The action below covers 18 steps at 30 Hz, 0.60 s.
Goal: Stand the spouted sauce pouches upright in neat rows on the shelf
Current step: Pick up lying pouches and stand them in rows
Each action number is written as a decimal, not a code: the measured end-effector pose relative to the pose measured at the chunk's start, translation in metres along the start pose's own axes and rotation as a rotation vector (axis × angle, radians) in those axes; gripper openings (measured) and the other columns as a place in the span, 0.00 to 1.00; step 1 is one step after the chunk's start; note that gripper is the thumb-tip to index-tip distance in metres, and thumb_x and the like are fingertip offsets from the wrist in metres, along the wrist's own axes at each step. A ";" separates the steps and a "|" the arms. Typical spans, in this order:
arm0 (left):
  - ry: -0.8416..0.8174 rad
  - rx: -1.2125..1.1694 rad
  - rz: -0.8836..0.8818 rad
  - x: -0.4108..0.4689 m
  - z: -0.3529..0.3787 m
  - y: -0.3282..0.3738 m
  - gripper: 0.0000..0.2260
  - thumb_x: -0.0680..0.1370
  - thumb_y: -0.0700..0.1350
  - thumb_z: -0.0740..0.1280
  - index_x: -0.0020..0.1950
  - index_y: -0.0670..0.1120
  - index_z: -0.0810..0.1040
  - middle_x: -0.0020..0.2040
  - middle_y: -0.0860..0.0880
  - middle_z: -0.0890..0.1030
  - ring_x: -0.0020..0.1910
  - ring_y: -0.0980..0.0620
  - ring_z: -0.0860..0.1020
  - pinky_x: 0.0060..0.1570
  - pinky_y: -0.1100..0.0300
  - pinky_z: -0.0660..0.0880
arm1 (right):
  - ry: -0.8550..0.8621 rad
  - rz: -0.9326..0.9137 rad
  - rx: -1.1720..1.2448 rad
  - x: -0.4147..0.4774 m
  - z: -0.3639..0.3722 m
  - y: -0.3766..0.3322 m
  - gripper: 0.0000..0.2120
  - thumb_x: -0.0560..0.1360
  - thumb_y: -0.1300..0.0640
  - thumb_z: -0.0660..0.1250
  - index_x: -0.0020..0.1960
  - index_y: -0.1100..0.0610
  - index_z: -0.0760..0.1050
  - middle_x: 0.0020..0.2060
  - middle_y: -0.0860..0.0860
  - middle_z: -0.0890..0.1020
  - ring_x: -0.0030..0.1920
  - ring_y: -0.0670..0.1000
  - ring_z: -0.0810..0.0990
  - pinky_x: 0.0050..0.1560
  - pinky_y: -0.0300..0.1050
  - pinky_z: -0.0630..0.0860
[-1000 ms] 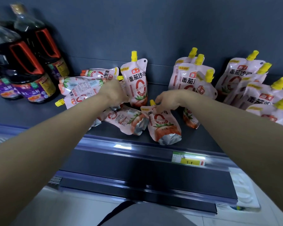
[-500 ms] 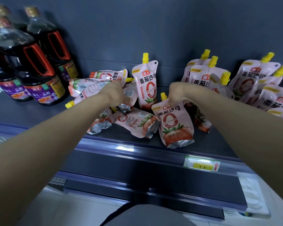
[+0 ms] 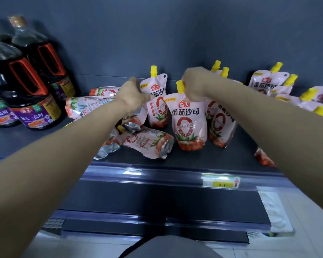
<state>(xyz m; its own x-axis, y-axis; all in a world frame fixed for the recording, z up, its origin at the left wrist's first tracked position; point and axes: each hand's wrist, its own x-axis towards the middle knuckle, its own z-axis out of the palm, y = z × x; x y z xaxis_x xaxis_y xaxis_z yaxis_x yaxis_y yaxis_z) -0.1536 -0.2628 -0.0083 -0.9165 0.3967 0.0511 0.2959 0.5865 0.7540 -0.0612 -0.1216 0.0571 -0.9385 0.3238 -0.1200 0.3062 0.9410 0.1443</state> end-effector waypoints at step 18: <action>-0.025 -0.128 0.074 0.034 0.018 0.011 0.04 0.73 0.38 0.69 0.46 0.46 0.78 0.43 0.46 0.80 0.38 0.49 0.78 0.34 0.62 0.75 | -0.148 0.162 -0.102 -0.062 -0.010 0.043 0.21 0.74 0.52 0.68 0.63 0.63 0.75 0.48 0.55 0.75 0.48 0.53 0.71 0.32 0.42 0.65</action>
<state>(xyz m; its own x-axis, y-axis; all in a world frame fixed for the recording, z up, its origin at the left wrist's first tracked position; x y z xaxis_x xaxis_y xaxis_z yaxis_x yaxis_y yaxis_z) -0.1766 -0.2302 -0.0105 -0.8860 0.4538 0.0951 0.3245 0.4603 0.8264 0.0082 -0.1021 0.0807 -0.8424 0.4878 -0.2290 0.4261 0.8631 0.2709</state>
